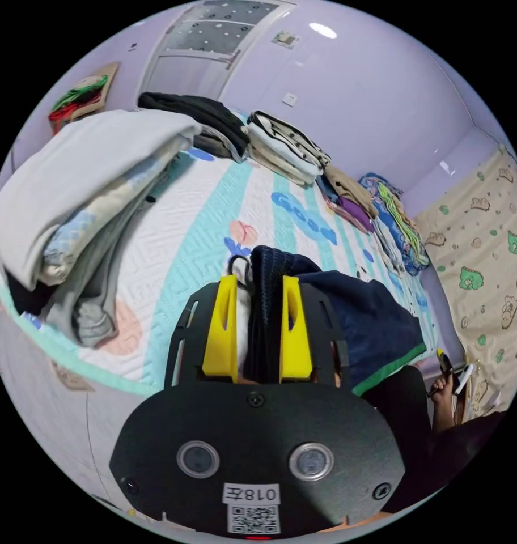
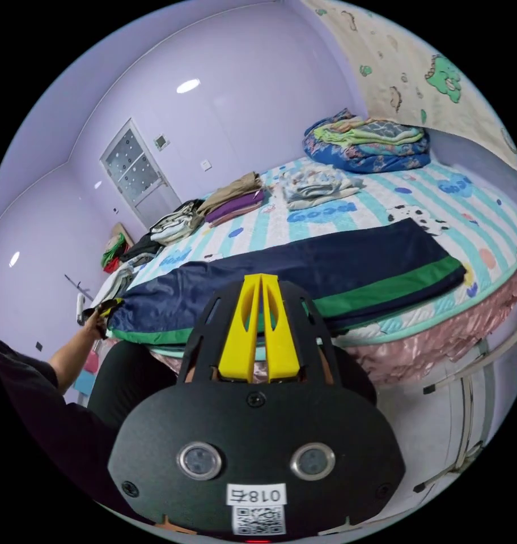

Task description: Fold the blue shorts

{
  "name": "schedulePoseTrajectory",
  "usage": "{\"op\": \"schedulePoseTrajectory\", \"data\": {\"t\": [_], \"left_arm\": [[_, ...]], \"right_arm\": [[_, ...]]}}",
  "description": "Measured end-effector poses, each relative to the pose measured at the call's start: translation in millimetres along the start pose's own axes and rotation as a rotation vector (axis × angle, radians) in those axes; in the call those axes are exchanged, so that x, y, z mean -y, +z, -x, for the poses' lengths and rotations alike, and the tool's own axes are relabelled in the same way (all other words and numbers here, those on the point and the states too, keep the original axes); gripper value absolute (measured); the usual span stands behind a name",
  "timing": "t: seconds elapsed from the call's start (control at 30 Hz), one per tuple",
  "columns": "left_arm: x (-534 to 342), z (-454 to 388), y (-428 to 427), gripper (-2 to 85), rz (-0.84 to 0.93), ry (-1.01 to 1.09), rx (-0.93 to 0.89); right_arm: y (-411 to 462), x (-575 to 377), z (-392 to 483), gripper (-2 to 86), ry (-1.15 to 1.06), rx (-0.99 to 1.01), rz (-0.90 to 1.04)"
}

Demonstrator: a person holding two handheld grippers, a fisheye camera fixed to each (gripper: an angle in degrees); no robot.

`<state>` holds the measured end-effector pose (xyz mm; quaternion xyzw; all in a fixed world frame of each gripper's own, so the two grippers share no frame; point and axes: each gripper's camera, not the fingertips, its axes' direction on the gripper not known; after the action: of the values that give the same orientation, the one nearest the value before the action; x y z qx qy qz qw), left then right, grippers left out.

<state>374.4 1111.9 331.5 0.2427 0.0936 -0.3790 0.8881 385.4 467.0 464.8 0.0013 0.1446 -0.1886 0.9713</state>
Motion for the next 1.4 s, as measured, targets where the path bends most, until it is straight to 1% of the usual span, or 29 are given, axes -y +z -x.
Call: {"op": "schedulePoseTrajectory", "data": {"t": [0.1,0.13,0.2,0.27,0.3,0.33,0.37,0.4,0.47,0.5,0.57,0.6,0.63,0.77,0.93,1.03,1.2,1.27,1.3,1.4], "left_arm": [[-20.1,-35.1,-44.9,11.4,-0.088,-0.046,0.048],[-32.9,-57.5,-63.0,11.4,-0.119,-0.040,0.054],[-50.4,-104.2,-81.8,11.2,-0.128,0.009,0.087],[-71.1,-187.6,-93.7,10.5,-0.126,0.120,0.088],[-75.2,-211.8,-93.8,10.3,-0.119,0.161,0.077],[-82.1,-263.5,-90.0,10.1,-0.097,0.251,0.063],[-88.4,-318.3,-81.4,9.9,-0.066,0.354,0.061],[-91.5,-346.3,-75.3,9.9,-0.048,0.412,0.061],[-104.2,-456.4,-39.9,9.8,0.040,0.636,0.077],[-107.4,-481.5,-29.1,9.8,0.063,0.686,0.079],[-117.8,-570.0,13.9,9.9,0.145,0.832,0.037],[-119.8,-589.5,23.7,10.0,0.161,0.858,0.018],[-123.1,-626.2,42.7,10.0,0.192,0.904,-0.009],[-133.7,-736.4,99.9,10.1,0.288,1.047,-0.005],[-140.3,-811.6,146.3,9.7,0.367,1.137,0.096],[-134.5,-841.2,151.5,8.7,0.364,1.137,0.115],[-126.0,-881.7,137.0,7.0,0.351,1.155,0.102],[-121.6,-895.1,119.0,7.2,0.316,1.159,0.001],[-120.6,-897.8,117.2,7.5,0.315,1.158,-0.013],[-121.3,-910.2,134.9,7.8,0.376,1.183,0.067]], "right_arm": [[-35.1,3.6,-45.2,-0.2,0.103,-0.056,-0.080],[-42.3,3.3,-56.4,-0.2,0.135,-0.066,-0.098],[-69.1,-2.9,-104.0,0.1,0.279,-0.096,-0.175],[-82.7,-8.6,-139.0,0.4,0.370,-0.076,-0.218],[-87.4,-10.4,-162.1,0.8,0.419,-0.047,-0.224],[-88.7,-10.7,-173.2,1.0,0.442,-0.036,-0.225],[-90.1,-9.8,-193.5,1.6,0.473,-0.010,-0.229],[-89.4,-6.6,-212.4,2.4,0.491,0.012,-0.223],[-85.8,-0.4,-239.7,4.1,0.529,0.024,-0.203],[-81.7,3.6,-257.8,4.9,0.558,0.039,-0.189],[-74.8,7.7,-283.1,5.9,0.606,0.061,-0.178],[-68.5,9.9,-299.1,6.6,0.638,0.075,-0.157],[-64.8,10.8,-307.0,6.9,0.655,0.081,-0.140],[-47.7,12.4,-348.8,7.5,0.746,0.144,-0.103],[-36.1,22.7,-366.6,5.0,0.731,0.157,-0.069],[-36.1,31.9,-365.4,1.8,0.690,0.096,-0.044],[-45.9,52.4,-360.0,0.3,0.602,0.060,-0.035],[-53.4,59.6,-357.5,0.1,0.569,0.069,-0.053],[-57.5,63.1,-356.9,0.0,0.552,0.069,-0.063],[-54.9,63.0,-365.4,0.0,0.562,0.051,-0.040]]}}
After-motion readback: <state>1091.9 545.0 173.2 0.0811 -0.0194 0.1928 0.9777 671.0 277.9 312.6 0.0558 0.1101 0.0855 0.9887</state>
